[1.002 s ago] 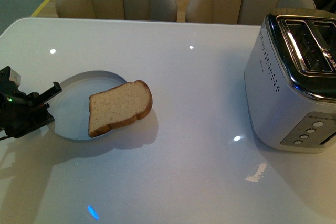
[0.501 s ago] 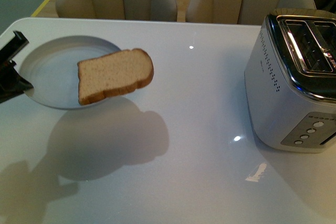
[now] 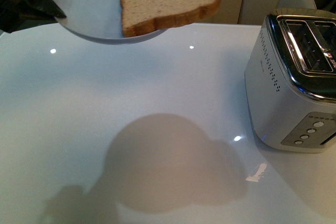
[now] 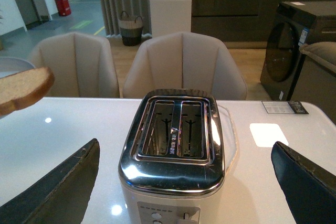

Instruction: Left arm holds plate, right arm toasts bread

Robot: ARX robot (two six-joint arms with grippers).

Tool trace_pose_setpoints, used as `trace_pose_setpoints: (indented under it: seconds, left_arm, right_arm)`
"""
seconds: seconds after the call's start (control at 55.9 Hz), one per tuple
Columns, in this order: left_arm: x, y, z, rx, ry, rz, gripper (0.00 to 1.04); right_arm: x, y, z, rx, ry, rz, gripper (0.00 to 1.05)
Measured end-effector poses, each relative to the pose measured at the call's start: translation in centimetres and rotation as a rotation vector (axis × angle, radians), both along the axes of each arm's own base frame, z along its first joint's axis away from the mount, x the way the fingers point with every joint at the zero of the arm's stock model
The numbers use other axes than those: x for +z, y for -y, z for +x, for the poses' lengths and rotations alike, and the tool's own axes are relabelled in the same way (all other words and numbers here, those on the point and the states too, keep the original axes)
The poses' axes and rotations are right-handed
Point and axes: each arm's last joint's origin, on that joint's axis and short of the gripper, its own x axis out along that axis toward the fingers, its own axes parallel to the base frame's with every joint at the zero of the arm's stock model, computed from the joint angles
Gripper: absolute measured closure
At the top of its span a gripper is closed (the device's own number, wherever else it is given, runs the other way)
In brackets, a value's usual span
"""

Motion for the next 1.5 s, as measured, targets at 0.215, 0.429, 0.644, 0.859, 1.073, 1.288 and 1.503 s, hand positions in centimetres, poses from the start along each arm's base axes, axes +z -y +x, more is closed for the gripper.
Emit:
trace_pose_setpoints:
  seconds: [0.215, 0.429, 0.644, 0.859, 1.073, 1.288, 1.503]
  left_arm:
    - [1.5, 4.1, -0.4, -0.072, -0.008, -0.015, 1.02]
    - [3.4, 6.8, -0.8, -0.124, 0.029, -0.055, 1.02]
    - [3.7, 7.0, -0.9, -0.126, 0.035, -0.065, 1.02]
    - [3.7, 7.0, -0.9, -0.126, 0.035, -0.065, 1.02]
    - [3.8, 7.1, -0.9, -0.127, 0.037, -0.066, 1.02]
    - [3.8, 7.1, -0.9, -0.127, 0.038, -0.066, 1.02]
    - [3.8, 7.1, -0.9, -0.127, 0.038, -0.066, 1.02]
  right_arm:
    - [0.0, 0.0, 0.0, 0.0, 0.0, 0.0, 0.09]
    - [0.0, 0.0, 0.0, 0.0, 0.0, 0.0, 0.09]
    - [0.0, 0.0, 0.0, 0.0, 0.0, 0.0, 0.09]
    - [-0.1, 0.0, 0.0, -0.023, -0.161, 0.053, 0.09]
    - [-0.7, 0.1, 0.5, -0.055, -0.53, 0.187, 0.09]
    - [1.6, 0.6, 2.9, -0.014, -0.445, 0.327, 0.09]
    - [2.9, -0.7, 8.5, 0.099, -0.418, 0.562, 0.09]
